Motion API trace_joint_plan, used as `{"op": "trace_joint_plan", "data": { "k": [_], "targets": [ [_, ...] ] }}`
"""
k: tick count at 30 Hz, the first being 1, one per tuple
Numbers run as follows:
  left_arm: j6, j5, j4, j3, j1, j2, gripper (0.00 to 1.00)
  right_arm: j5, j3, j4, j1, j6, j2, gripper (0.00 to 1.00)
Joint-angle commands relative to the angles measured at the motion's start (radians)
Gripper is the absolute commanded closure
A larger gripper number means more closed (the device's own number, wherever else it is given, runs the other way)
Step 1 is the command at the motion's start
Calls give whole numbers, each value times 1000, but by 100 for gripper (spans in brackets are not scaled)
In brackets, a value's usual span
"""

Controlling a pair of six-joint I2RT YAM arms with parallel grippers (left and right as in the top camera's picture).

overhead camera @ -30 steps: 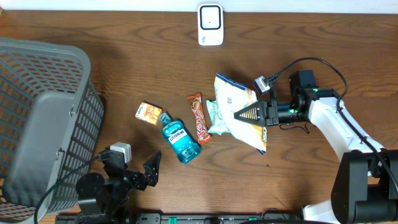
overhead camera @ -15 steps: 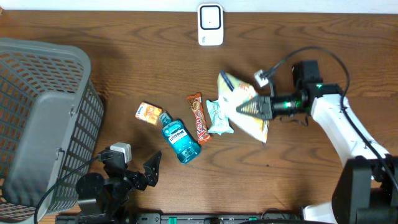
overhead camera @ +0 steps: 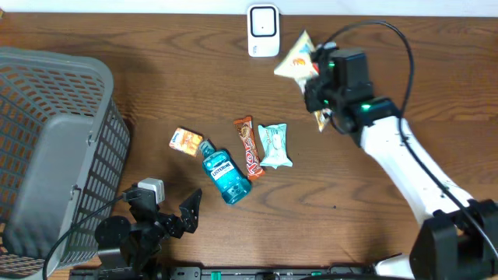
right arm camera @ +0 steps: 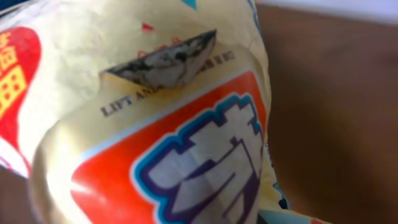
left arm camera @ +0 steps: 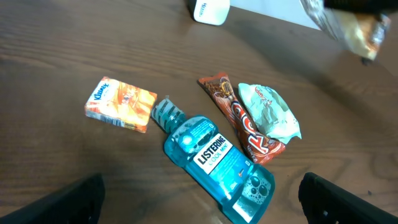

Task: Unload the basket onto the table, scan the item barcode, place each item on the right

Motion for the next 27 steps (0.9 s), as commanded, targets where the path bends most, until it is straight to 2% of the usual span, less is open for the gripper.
{"op": "trace_joint_plan", "data": {
  "k": [1, 4, 6, 11, 17, 21, 27],
  "targets": [
    [13, 9, 0, 6, 5, -2, 1, 272, 24, 133, 35, -38, 74, 99],
    [13, 9, 0, 6, 5, -2, 1, 281, 87, 253, 38, -87, 205, 99],
    [13, 9, 0, 6, 5, -2, 1, 280, 167, 253, 38, -102, 281, 99],
    [13, 9, 0, 6, 5, -2, 1, 282, 513, 169, 39, -138, 524, 99],
    [13, 9, 0, 6, 5, -2, 1, 318, 801, 53, 43, -179, 730, 99],
    [13, 9, 0, 6, 5, -2, 1, 345, 873, 30, 60, -190, 791, 99],
    [13, 9, 0, 6, 5, -2, 1, 390, 896, -26, 81, -153, 766, 99]
  ]
}}
